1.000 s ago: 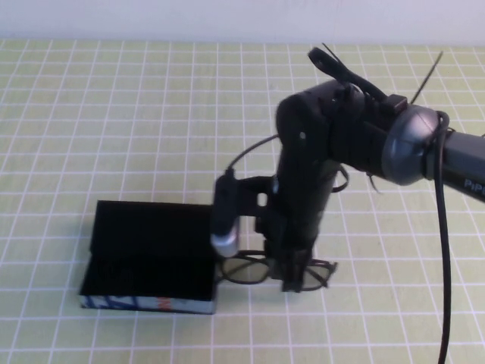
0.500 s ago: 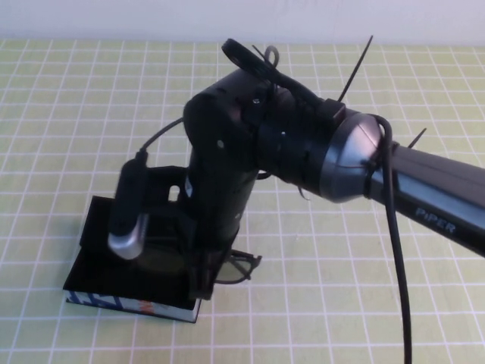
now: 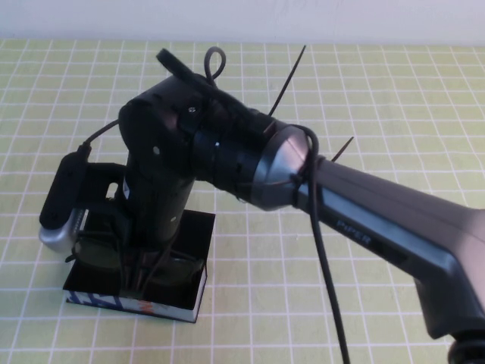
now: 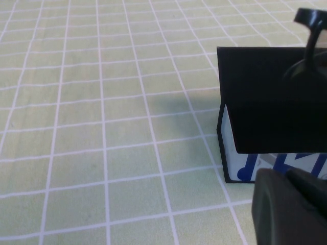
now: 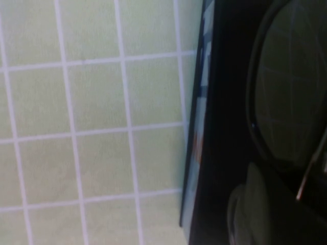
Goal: Return glasses to glasses case
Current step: Place the glasses in the glasses case
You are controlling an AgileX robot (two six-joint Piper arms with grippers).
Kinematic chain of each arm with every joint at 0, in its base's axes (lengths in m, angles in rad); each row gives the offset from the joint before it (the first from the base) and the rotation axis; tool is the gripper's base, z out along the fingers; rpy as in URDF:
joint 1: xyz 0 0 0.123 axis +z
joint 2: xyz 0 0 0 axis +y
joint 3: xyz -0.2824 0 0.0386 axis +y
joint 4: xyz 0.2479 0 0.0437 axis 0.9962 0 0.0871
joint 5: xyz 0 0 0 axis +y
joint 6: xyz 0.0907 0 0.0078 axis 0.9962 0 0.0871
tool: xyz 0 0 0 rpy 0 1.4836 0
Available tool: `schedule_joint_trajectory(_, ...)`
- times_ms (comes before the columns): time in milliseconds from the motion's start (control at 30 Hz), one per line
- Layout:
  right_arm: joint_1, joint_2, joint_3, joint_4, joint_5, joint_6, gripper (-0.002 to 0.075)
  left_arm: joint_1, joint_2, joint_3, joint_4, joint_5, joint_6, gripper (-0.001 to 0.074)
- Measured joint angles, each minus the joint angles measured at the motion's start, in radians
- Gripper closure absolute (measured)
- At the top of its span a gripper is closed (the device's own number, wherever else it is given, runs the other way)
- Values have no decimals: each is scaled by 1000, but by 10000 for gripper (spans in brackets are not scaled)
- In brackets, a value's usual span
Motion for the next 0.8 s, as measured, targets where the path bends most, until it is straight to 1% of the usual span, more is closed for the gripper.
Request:
schedule_joint_trajectory(500, 5, 83, -20, -14, 3, 15, 700, 0, 0, 0, 0, 0, 0, 738)
schedule_joint_trajectory(800, 7, 128, -67, -18, 3, 15, 700, 0, 0, 0, 0, 0, 0, 738)
